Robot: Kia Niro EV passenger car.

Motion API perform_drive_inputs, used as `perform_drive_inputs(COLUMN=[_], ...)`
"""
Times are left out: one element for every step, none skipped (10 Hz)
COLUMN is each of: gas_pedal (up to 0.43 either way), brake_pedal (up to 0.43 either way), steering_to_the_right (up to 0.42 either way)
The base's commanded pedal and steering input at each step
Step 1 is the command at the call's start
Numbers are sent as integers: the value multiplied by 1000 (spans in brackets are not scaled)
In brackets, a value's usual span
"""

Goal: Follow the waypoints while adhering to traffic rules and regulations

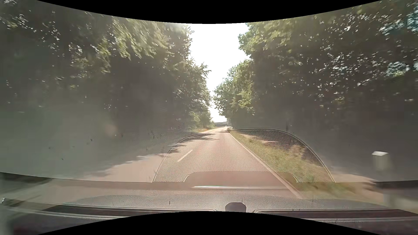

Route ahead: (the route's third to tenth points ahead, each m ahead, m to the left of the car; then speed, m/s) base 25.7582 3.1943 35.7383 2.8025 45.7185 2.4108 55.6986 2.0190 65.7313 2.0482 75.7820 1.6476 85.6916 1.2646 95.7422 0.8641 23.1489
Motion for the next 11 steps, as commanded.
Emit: perform_drive_inputs(gas_pedal=[98, 98, 98, 98, 98, 98, 98, 98, 98, 87, 87], brake_pedal=[6, 6, 6, 6, 6, 6, 6, 6, 6, 6, 6], steering_to_the_right=[1, 1, 1, 1, 1, 1, 1, 1, 1, 1, 0])
